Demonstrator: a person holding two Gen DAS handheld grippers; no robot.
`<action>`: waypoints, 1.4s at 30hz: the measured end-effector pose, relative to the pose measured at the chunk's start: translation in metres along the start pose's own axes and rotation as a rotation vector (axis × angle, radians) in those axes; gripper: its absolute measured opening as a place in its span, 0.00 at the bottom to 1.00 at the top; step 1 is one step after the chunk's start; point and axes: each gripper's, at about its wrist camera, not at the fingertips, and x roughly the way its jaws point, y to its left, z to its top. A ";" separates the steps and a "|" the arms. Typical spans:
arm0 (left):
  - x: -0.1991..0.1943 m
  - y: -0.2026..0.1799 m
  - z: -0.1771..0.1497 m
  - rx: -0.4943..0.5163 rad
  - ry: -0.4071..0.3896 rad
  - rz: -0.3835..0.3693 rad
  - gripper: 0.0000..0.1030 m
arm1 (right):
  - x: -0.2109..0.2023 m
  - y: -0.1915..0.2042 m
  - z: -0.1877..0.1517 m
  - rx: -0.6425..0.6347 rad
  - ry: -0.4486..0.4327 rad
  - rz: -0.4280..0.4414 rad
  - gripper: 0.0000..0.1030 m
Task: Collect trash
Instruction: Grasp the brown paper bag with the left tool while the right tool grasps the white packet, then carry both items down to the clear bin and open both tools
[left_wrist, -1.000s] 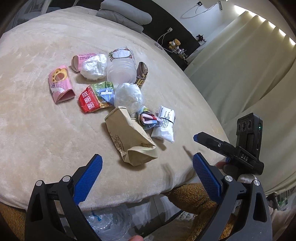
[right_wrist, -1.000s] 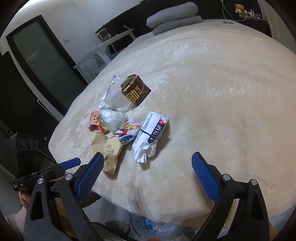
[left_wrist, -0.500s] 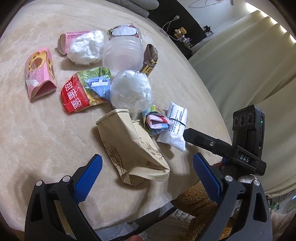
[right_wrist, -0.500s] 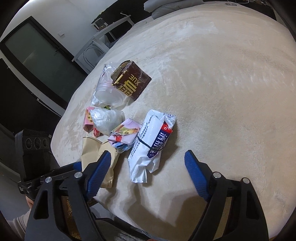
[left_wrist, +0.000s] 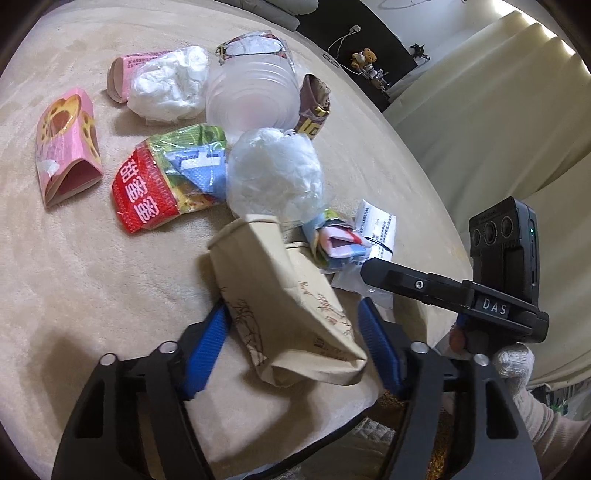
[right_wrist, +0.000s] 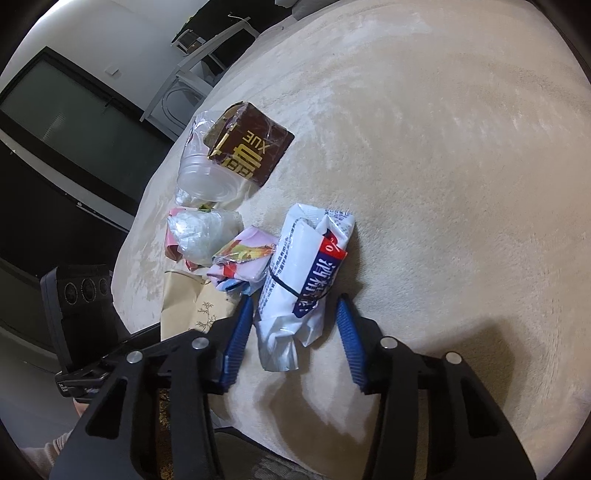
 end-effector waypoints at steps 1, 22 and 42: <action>-0.001 0.002 0.000 -0.009 -0.004 -0.016 0.63 | -0.001 0.001 -0.001 -0.009 -0.001 0.003 0.38; -0.046 -0.010 -0.026 0.089 -0.131 0.008 0.55 | -0.030 0.023 -0.034 -0.104 -0.103 -0.077 0.35; -0.111 -0.034 -0.079 0.164 -0.288 0.017 0.55 | -0.076 0.055 -0.110 -0.172 -0.234 -0.119 0.35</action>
